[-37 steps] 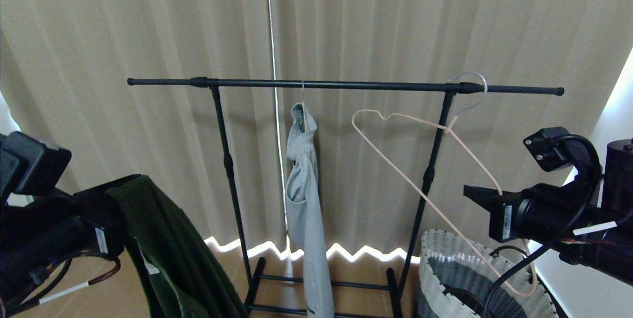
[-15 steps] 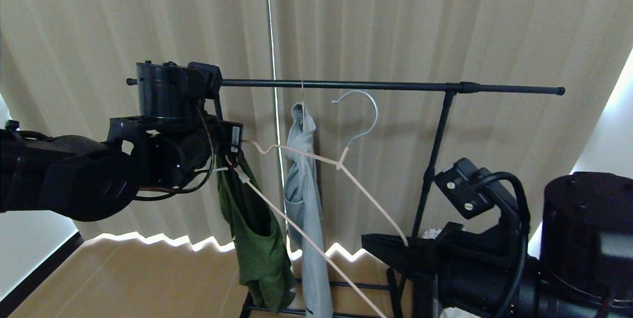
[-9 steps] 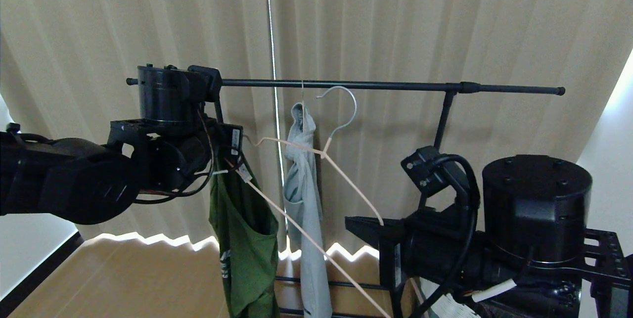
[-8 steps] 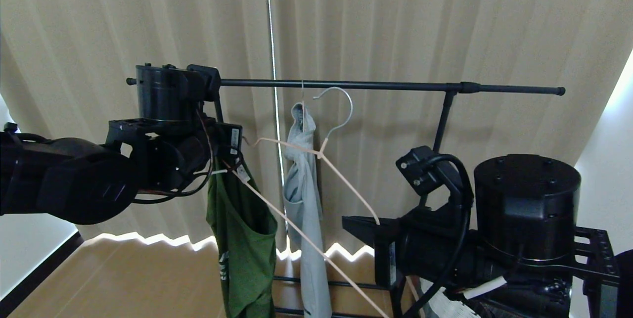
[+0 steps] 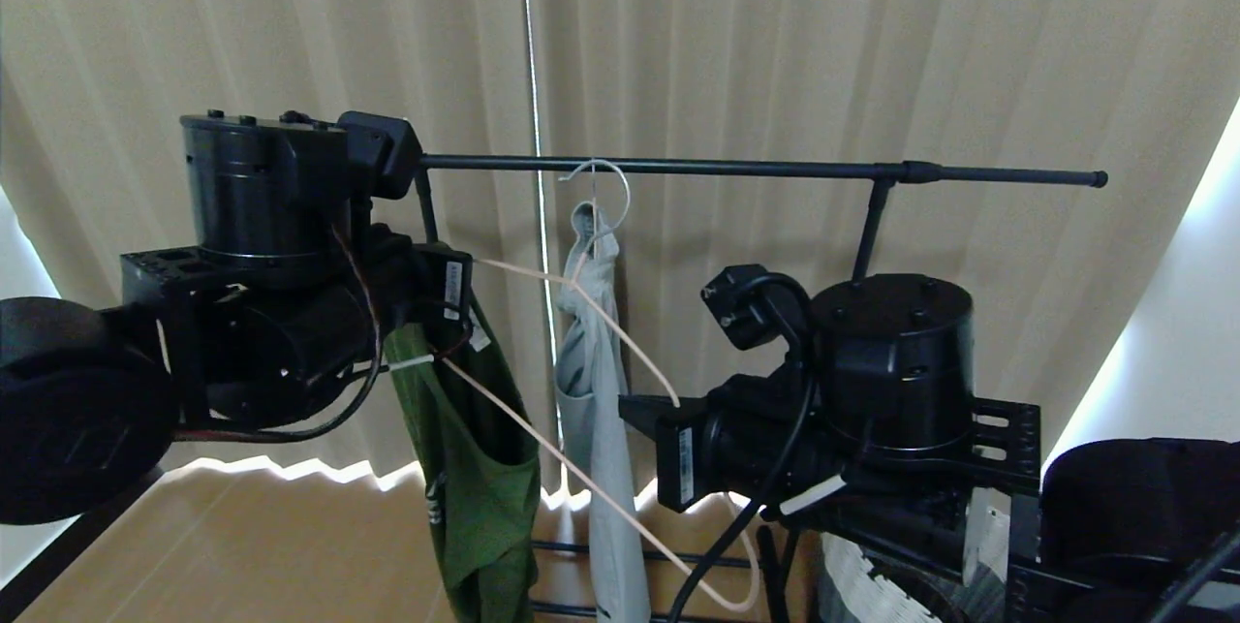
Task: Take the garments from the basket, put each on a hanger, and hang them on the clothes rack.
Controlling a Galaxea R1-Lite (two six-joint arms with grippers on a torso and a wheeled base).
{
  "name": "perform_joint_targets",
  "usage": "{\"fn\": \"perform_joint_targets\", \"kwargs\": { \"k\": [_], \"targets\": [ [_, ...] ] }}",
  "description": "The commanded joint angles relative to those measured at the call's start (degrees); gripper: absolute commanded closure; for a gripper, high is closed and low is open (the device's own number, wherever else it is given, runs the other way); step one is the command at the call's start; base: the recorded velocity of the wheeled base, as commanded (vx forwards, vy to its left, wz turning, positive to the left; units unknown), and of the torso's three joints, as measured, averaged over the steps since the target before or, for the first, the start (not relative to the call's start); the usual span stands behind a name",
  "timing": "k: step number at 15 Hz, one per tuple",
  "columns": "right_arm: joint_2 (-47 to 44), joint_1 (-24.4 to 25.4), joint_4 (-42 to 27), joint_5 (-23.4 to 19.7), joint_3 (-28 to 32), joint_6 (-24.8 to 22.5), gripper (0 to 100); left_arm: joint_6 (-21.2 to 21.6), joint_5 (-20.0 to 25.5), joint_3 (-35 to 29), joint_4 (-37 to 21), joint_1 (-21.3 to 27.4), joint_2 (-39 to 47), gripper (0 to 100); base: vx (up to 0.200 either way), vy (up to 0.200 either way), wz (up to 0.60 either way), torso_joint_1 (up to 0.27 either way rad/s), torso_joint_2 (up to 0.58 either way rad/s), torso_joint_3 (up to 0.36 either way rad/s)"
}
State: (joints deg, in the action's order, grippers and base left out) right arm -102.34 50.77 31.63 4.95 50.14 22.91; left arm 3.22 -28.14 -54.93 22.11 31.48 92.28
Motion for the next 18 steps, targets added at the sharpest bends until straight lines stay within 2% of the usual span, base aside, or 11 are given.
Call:
{"fn": "perform_joint_targets", "kwargs": {
  "k": [1,8,10,13,18],
  "targets": [
    [-2.8,0.0,0.0,0.0,1.8,0.0,100,0.0,0.0,1.2,0.0,3.2,-3.5,100,0.000,0.000,0.00,0.000,0.00,0.000],
    [-4.1,0.0,-0.3,0.0,4.4,-0.1,100,-2.0,0.8,1.3,0.3,11.5,-4.7,100,0.000,0.000,0.00,0.000,0.00,0.000],
    [-4.2,0.0,-0.3,0.1,4.5,-0.1,100,-2.2,1.2,1.3,0.3,11.9,-5.1,100,0.000,0.000,0.00,0.000,0.00,0.000],
    [-3.8,-0.2,-0.2,0.1,4.5,-0.1,100,-1.9,8.3,4.9,-0.4,12.2,-8.9,100,0.000,0.000,0.00,0.000,0.00,0.000],
    [-1.5,-1.4,-0.3,0.2,4.1,-0.5,100,-1.9,8.9,9.4,-1.4,11.4,-10.6,100,0.000,0.000,0.00,0.000,0.00,0.000]
  ]
}}
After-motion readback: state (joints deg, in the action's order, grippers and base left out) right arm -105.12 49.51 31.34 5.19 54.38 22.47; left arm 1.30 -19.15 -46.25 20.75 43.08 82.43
